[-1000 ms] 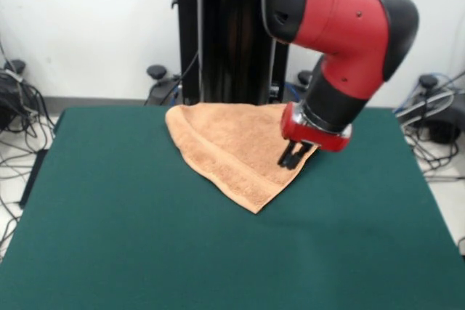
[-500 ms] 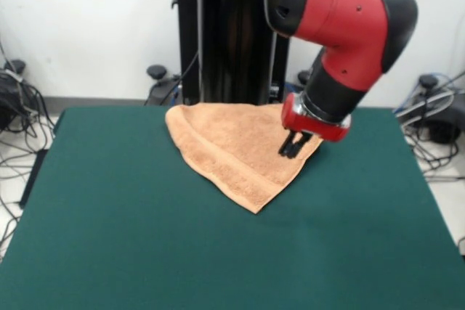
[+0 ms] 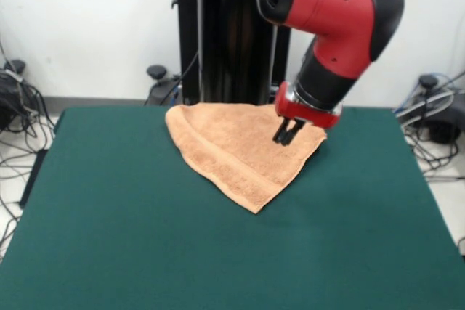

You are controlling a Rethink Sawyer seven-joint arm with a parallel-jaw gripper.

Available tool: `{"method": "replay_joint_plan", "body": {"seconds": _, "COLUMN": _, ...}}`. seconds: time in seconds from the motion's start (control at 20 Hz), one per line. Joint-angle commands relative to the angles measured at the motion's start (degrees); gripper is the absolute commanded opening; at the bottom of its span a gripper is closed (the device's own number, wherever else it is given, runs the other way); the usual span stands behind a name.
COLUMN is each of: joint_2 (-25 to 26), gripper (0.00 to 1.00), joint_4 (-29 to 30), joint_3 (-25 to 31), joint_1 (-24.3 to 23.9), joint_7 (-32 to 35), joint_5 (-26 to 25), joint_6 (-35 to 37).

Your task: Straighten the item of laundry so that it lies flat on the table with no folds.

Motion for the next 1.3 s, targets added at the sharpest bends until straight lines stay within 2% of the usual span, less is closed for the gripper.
{"method": "replay_joint_plan", "body": {"seconds": 0.05, "joint_2": 0.26, "gripper": 0.0, "joint_4": 4.91, "joint_3": 5.35, "joint_1": 0.98, "joint_7": 10.76, "joint_5": 1.51, "joint_6": -2.81}}
{"method": "replay_joint_plan", "body": {"seconds": 0.35, "joint_2": 2.0, "gripper": 0.0, "joint_4": 3.2, "joint_3": 3.01, "joint_1": 3.23, "joint_7": 12.43, "joint_5": 1.8, "joint_6": -3.11}}
{"method": "replay_joint_plan", "body": {"seconds": 0.7, "joint_2": 2.03, "gripper": 0.0, "joint_4": 3.37, "joint_3": 2.71, "joint_1": 3.17, "joint_7": 12.38, "joint_5": 1.89, "joint_6": -4.15}}
{"method": "replay_joint_plan", "body": {"seconds": 0.75, "joint_2": 2.08, "gripper": 1.0, "joint_4": 3.44, "joint_3": 2.58, "joint_1": 3.24, "joint_7": 12.45, "joint_5": 1.98, "joint_6": -4.23}}
{"method": "replay_joint_plan", "body": {"seconds": 1.3, "joint_2": 2.84, "gripper": 1.0, "joint_4": 3.28, "joint_3": 1.49, "joint_1": 4.7, "joint_7": 14.32, "joint_5": 2.73, "joint_6": -5.25}}
